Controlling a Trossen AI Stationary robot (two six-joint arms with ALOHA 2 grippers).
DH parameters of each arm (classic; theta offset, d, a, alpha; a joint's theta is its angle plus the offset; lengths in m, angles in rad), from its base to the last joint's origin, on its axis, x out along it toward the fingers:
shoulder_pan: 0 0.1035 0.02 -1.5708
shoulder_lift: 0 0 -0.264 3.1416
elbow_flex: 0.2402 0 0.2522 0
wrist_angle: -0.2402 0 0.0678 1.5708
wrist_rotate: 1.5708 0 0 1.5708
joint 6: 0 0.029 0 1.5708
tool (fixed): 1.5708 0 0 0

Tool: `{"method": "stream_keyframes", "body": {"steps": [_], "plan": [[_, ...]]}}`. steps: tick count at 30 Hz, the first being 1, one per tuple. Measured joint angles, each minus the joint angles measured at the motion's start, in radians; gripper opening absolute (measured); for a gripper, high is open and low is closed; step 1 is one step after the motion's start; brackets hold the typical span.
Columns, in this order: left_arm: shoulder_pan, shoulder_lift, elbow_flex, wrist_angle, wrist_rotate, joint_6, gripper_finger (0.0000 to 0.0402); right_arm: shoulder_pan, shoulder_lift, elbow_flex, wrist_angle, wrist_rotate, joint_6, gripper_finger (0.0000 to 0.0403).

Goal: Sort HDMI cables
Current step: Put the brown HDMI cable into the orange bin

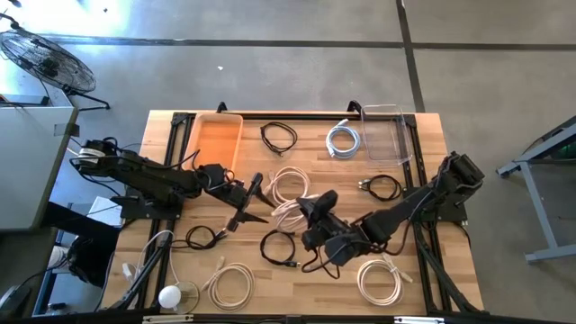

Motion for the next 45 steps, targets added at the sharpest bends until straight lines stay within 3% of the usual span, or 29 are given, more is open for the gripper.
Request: {"method": "stream_keyframes", "body": {"steps": [11, 22, 25, 30, 36, 38, 45], "plan": [[0.000, 0.012, 0.038, -0.024, 0.019, 0.006, 0.0237, -0.043, 0.000, 0.000, 0.007, -0.061, -0.005, 0.0039], [0.000, 0.135, 0.125, -0.022, 0.063, 0.005, 0.0232, -0.075, 0.000, 0.000, 0.015, -0.085, -0.022, 0.0039], [0.000, 0.135, 0.129, -0.024, 0.083, 0.005, 0.0190, -0.072, 0.000, 0.000, 0.016, -0.079, -0.023, 0.0039], [0.000, 0.135, 0.129, -0.029, 0.149, 0.014, 0.0035, -0.064, 0.000, 0.003, 0.021, -0.088, -0.023, 0.0039], [0.000, 0.135, 0.129, -0.068, 0.128, 0.040, 0.0034, -0.065, 0.000, 0.002, 0.002, -0.124, 0.051, 0.0039], [0.000, 0.135, 0.129, -0.069, 0.128, 0.051, 0.0034, -0.064, 0.000, 0.002, 0.007, -0.131, 0.094, 0.0057], [0.000, 0.135, 0.129, -0.071, 0.110, 0.072, 0.0034, -0.033, 0.000, 0.002, 0.065, -0.010, 0.137, 0.0210]]}}
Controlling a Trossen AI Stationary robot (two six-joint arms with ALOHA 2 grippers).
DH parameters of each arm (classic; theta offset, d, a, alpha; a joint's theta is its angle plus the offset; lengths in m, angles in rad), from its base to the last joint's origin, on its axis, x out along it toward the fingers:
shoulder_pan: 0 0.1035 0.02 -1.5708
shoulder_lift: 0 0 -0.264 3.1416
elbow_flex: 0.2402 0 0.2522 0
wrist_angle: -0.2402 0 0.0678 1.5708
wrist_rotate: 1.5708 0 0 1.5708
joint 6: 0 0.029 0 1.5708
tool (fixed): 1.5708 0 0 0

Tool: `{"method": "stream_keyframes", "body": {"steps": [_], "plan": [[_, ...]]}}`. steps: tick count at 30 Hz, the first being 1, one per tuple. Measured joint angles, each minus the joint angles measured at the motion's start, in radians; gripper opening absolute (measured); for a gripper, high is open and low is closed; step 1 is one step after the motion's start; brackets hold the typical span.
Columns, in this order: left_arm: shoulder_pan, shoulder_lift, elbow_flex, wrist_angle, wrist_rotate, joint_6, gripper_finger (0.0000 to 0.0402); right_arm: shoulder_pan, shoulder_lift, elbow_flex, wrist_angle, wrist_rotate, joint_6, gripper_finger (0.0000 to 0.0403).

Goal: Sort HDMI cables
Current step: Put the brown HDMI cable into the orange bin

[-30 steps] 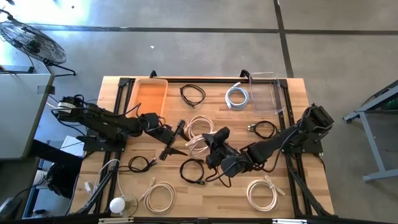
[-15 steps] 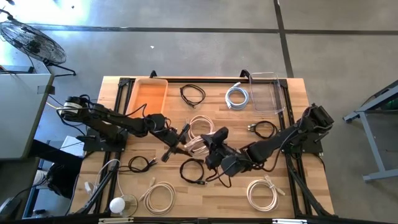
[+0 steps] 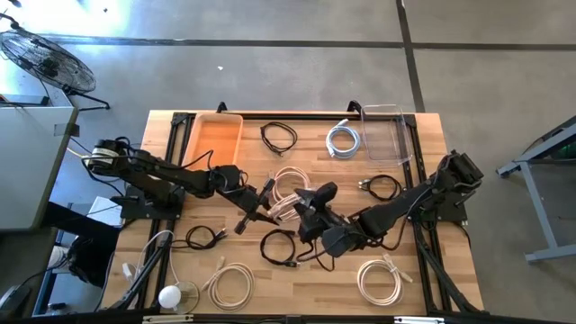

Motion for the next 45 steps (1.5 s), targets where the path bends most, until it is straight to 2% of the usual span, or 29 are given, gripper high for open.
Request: {"method": "stream_keyframes", "body": {"steps": [4, 7, 9, 14, 20, 24, 27, 31, 34, 37, 42, 45], "plan": [[0.000, 0.000, 0.000, -0.004, -0.034, 0.014, 0.0034, 0.043, 0.000, 0.000, 0.019, 0.109, -0.051, 0.0270], [0.010, -0.027, 0.000, -0.055, -0.073, 0.037, 0.0034, 0.084, 0.000, 0.000, 0.019, 0.190, -0.070, 0.0287], [0.021, -0.070, 0.000, -0.144, -0.132, 0.072, 0.0034, 0.115, 0.000, 0.000, 0.019, 0.234, -0.066, 0.0288], [0.028, -0.243, 0.010, -0.486, -0.402, 0.169, 0.0034, 0.181, 0.000, 0.000, 0.018, 0.294, -0.022, 0.0283], [0.017, -0.422, 0.112, -0.944, -0.701, 0.198, 0.0034, 0.224, 0.000, -0.001, 0.008, 0.343, 0.027, 0.0283], [0.020, -0.472, 0.183, -1.167, -0.851, 0.198, 0.0034, 0.230, 0.000, -0.001, 0.002, 0.352, 0.073, 0.0283], [0.020, -0.478, 0.243, -1.402, -1.014, 0.194, 0.0034, 0.230, 0.000, -0.001, -0.001, 0.353, 0.097, 0.0283], [0.021, -0.478, 0.311, -1.662, -1.179, 0.117, 0.0034, 0.230, 0.000, -0.002, -0.002, 0.369, 0.127, 0.0283], [0.021, -0.478, 0.330, -1.781, -1.217, 0.084, 0.0034, 0.228, 0.000, -0.001, -0.002, 0.369, 0.129, 0.0283], [0.046, -0.476, 0.333, -1.826, -1.222, 0.098, 0.0034, 0.224, 0.000, -0.001, 0.002, 0.369, 0.131, 0.0283], [0.188, -0.457, 0.333, -1.844, -1.147, 0.160, 0.0034, 0.214, 0.000, -0.001, 0.017, 0.369, 0.133, 0.0283], [0.294, -0.444, 0.333, -1.838, -1.054, 0.222, 0.0034, 0.213, 0.000, -0.001, 0.017, 0.369, 0.151, 0.0283]]}}
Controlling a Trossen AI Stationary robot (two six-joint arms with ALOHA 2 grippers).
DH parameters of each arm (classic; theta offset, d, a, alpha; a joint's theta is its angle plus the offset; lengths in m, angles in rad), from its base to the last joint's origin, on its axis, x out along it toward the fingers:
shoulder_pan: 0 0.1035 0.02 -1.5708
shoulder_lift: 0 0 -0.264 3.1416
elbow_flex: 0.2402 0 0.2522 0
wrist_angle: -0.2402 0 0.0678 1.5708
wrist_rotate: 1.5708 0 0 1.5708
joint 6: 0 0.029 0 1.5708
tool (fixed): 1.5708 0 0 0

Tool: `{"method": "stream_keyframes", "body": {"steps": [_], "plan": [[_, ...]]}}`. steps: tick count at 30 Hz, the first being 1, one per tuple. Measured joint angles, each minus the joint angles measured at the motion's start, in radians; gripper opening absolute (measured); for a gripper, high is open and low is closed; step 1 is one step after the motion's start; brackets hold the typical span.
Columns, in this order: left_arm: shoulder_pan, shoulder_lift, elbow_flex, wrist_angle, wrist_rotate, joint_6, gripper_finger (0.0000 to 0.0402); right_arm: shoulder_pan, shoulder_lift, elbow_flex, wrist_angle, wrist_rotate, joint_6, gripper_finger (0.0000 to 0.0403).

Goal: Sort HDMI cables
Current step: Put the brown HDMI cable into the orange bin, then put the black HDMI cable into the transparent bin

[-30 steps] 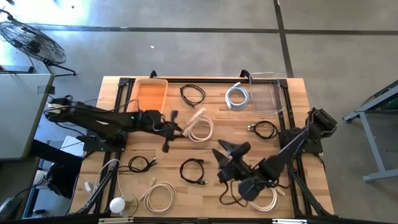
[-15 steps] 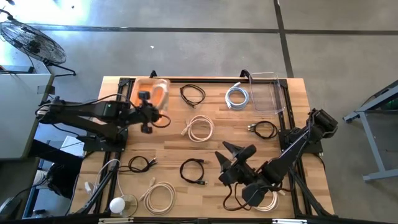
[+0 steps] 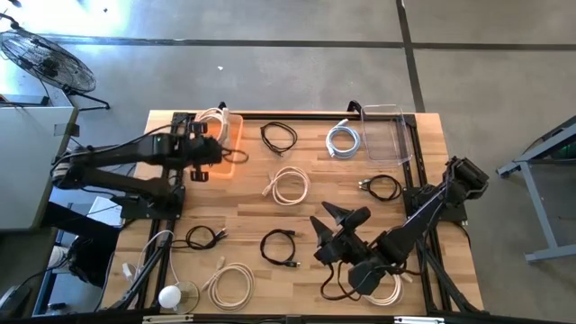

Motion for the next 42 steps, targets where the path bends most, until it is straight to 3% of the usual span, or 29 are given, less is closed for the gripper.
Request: {"method": "stream_keyframes", "body": {"steps": [6, 12, 26, 28, 36, 42], "plan": [[0.175, 0.038, -0.003, 0.007, 0.166, 0.051, 0.0034, 0.001, 0.000, 0.000, 0.000, -0.002, 0.007, 0.0283], [0.240, 0.100, -0.049, 0.038, 0.279, 0.063, 0.0034, 0.001, 0.000, 0.000, -0.002, -0.003, 0.007, 0.0283], [0.236, 0.281, -0.081, 0.085, 0.296, 0.079, 0.0034, 0.002, 0.000, 0.000, -0.014, -0.004, 0.031, 0.0275], [0.236, 0.285, -0.081, 0.085, 0.296, 0.072, 0.0054, 0.002, 0.000, 0.000, -0.017, -0.004, 0.031, 0.0275], [0.236, 0.285, -0.081, 0.083, 0.292, 0.052, 0.0209, 0.002, 0.000, 0.000, -0.031, -0.004, 0.033, 0.0275], [0.236, 0.282, -0.081, 0.082, 0.292, 0.052, 0.0255, 0.002, 0.000, 0.000, -0.032, -0.004, 0.033, 0.0275]]}}
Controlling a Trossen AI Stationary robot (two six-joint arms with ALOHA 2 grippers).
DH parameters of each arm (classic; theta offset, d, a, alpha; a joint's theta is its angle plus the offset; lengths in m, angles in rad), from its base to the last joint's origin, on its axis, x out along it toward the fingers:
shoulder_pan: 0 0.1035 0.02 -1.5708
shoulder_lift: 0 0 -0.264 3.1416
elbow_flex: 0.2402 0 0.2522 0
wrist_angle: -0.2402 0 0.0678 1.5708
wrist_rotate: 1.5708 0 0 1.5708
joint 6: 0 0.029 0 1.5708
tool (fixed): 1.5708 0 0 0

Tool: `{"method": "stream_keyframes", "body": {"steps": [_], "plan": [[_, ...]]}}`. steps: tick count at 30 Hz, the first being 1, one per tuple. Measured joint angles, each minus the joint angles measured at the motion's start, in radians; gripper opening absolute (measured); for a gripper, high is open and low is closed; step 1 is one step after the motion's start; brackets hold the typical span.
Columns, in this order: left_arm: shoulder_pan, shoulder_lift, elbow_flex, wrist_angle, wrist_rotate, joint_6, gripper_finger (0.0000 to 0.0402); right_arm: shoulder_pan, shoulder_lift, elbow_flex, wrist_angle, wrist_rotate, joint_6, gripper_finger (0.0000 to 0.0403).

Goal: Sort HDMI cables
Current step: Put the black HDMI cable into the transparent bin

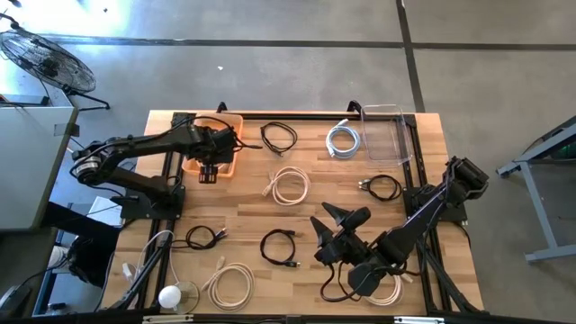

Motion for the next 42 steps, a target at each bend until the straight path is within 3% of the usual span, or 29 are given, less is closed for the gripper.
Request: {"method": "stream_keyframes", "body": {"steps": [5, 11, 17, 19, 27, 33, 38, 42], "plan": [[0.000, 0.000, 0.052, -0.103, 0.025, -0.019, 0.0258, 0.000, 0.000, 0.000, -0.004, 0.000, 0.000, 0.0275], [-0.018, -0.029, 0.157, -0.266, 0.247, -0.092, 0.0258, 0.000, 0.000, 0.000, -0.008, 0.000, 0.000, 0.0275], [-0.167, -0.098, 0.200, -0.322, 0.468, -0.295, 0.0258, 0.000, 0.000, 0.000, -0.021, -0.001, 0.000, 0.0275], [-0.246, -0.114, 0.200, -0.333, 0.496, -0.379, 0.0259, 0.000, 0.000, 0.000, -0.022, -0.001, 0.002, 0.0275], [-0.640, -0.105, 0.200, -0.360, 0.449, -0.812, 0.0259, 0.000, 0.000, 0.000, -0.089, -0.027, 0.082, 0.0275], [-0.885, -0.073, 0.200, -0.246, 0.311, -1.064, 0.0259, 0.000, 0.000, 0.000, -0.092, -0.102, 0.120, 0.0275], [-1.026, 0.004, 0.199, -0.242, 0.216, -1.207, 0.0259, 0.000, 0.000, 0.000, -0.098, -0.113, 0.130, 0.0275], [-1.076, 0.078, 0.168, -0.248, 0.241, -1.241, 0.0259, 0.000, 0.000, 0.000, -0.098, -0.138, 0.133, 0.0275]]}}
